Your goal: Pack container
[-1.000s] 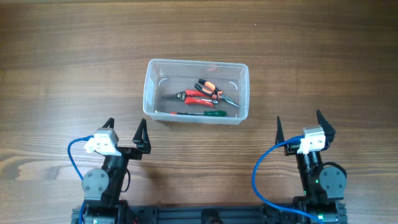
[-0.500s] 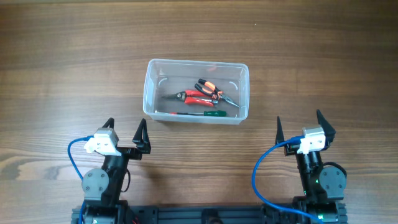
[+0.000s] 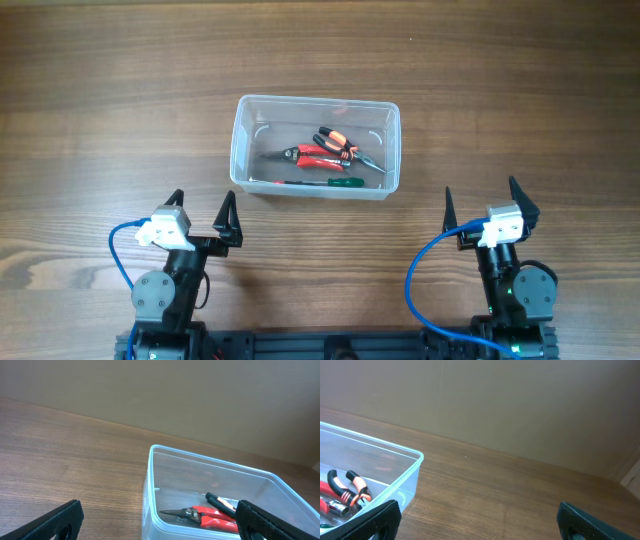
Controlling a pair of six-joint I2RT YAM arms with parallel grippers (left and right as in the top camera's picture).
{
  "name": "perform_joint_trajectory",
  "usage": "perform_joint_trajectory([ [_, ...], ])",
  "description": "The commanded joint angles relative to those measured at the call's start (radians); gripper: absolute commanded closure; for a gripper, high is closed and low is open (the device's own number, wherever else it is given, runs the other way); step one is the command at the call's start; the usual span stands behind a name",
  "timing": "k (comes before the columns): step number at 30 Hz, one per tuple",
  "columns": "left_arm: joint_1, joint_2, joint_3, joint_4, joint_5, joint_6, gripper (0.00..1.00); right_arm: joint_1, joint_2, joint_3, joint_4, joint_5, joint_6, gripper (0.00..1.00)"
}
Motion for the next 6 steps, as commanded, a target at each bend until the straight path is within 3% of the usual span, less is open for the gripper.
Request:
perform_joint_trajectory([
  [1,0.005,-0.008,-0.006,-0.001,0.026,-0.012,0.0,0.004,-0.004,0.0,0.002,0.018,0.019,0.0],
  [6,0.005,-0.008,-0.005,-0.001,0.026,-0.012,0.0,0.004,-0.004,0.0,0.002,0.018,0.019,0.0],
])
